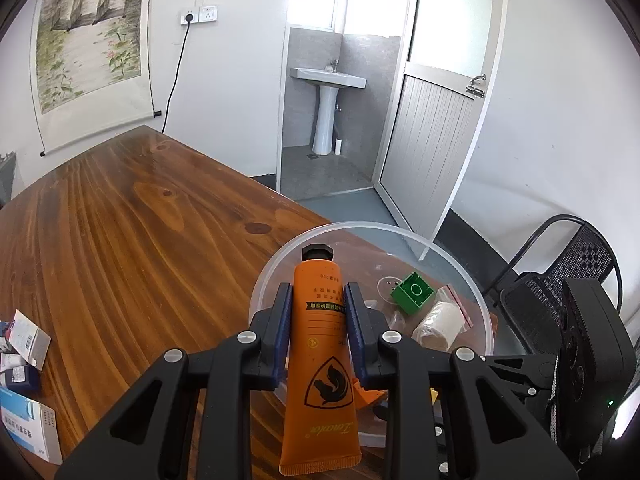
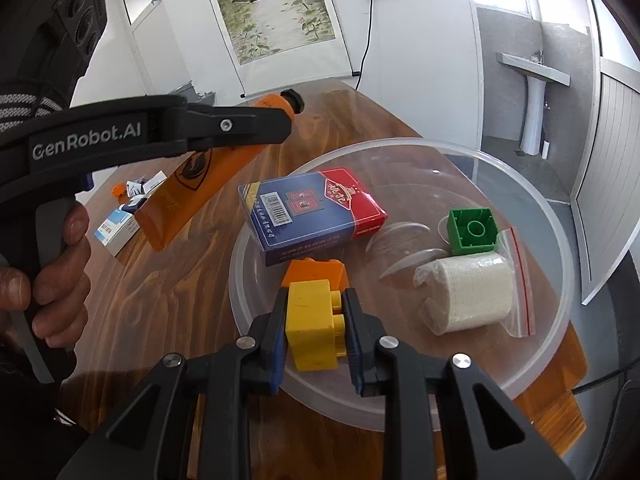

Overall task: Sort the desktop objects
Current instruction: 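Carry the orange tube and yellow brick over the clear bowl, then open both grippers to drop the tube and yellow brick into the bowl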

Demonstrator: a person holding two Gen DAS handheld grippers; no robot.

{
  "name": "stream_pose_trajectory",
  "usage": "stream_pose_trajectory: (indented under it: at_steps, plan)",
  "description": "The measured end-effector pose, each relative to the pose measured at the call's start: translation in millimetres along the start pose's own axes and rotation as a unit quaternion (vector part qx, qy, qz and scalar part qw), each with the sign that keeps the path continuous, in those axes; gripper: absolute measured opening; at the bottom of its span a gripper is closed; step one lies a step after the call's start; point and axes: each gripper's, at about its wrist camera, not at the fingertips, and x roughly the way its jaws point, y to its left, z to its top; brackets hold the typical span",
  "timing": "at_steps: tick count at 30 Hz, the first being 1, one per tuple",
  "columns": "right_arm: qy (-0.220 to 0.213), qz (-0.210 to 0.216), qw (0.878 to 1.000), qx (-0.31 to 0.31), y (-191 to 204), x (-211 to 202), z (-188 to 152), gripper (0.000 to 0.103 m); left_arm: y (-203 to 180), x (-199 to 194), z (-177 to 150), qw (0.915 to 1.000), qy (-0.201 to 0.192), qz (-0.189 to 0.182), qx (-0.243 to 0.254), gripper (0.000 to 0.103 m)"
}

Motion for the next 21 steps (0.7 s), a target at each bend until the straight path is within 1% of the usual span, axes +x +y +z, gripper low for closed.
stream_pose_trajectory:
  at_steps: [8, 11, 12, 13, 14, 15, 18, 21]
  plan:
    - [0.01, 0.031, 0.999, -0.028, 6, -12, -10, 0.028, -8, 12, 4, 0.9998, 0.013, -0.017, 0.005, 0.028]
    - [0.007, 0.033, 0.999, -0.032, 7, -17, -13, 0.028, -11, 17, 4, 0.9995, 0.019, -0.024, 0.005, 0.028]
    - [0.003, 0.034, 0.999, -0.031, 6, -20, -13, 0.028, -12, 18, 4, 0.9994, 0.02, -0.029, 0.004, 0.032]
    - [-0.005, 0.035, 0.999, -0.029, 6, -23, -12, 0.028, -13, 19, 4, 0.9992, 0.023, -0.031, 0.002, 0.047]
    - [-0.015, 0.039, 0.999, -0.026, 6, -27, -11, 0.028, -13, 20, 4, 0.9993, 0.024, -0.029, -0.001, 0.057]
    - [-0.024, 0.044, 0.999, -0.023, 5, -32, -11, 0.028, -12, 18, 4, 0.9995, 0.019, -0.025, -0.003, 0.07]
    - [-0.043, 0.048, 0.998, -0.024, 7, -42, -9, 0.028, -10, 11, 2, 0.9999, 0.01, -0.014, 0.0, 0.071]
    - [-0.053, 0.042, 0.997, -0.026, 11, -45, -8, 0.028, -4, 4, 0, 0.9999, 0.001, 0.012, 0.004, 0.071]
